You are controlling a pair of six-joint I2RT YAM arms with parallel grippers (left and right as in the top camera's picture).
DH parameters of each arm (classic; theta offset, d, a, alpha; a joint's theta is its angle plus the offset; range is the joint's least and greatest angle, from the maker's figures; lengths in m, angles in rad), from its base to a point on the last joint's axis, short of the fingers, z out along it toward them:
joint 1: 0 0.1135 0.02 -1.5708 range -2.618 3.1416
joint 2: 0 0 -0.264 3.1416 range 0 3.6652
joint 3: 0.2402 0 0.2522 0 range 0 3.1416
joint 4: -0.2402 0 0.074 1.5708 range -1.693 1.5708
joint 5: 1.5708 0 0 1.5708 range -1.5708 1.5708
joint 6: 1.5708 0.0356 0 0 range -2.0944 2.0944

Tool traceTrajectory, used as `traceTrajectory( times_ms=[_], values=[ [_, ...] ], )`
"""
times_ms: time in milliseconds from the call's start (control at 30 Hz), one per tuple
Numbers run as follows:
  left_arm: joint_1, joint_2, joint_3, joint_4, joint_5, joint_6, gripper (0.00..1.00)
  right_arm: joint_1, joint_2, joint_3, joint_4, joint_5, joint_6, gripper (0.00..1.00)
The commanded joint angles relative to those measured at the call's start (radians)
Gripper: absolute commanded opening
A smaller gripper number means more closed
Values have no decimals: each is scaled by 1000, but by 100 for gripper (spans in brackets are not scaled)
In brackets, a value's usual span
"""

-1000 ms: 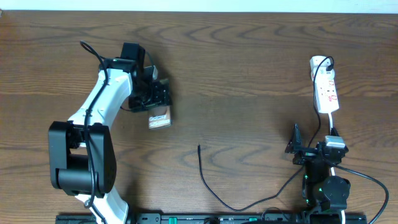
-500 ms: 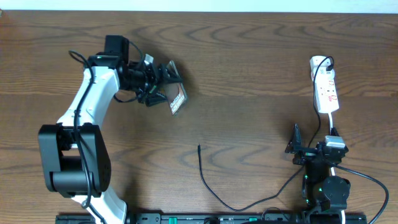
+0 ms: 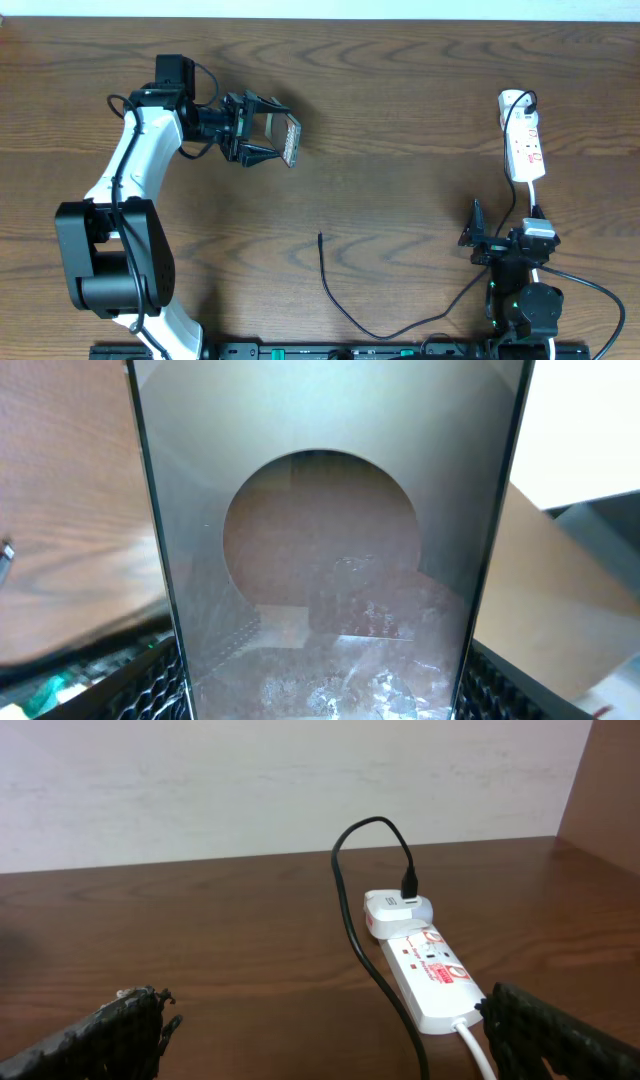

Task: Plug charger to phone and switch on socket
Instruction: 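Lift the phone and swing it toward the table center, then hold the phone raised in the left gripper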

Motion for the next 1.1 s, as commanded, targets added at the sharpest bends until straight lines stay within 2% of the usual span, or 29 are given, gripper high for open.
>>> traceTrajectory(
  times_ms=[0,533,1067],
  values=[
    [5,-38,29,1,72,-117,7,10,-5,-1,-3,-3,13,99],
    [5,-38,29,1,150,-190,7,10,-5,-1,-3,-3,13,99],
    [5,-38,29,1,149,-189,7,10,-5,-1,-3,-3,13,99]
  ],
)
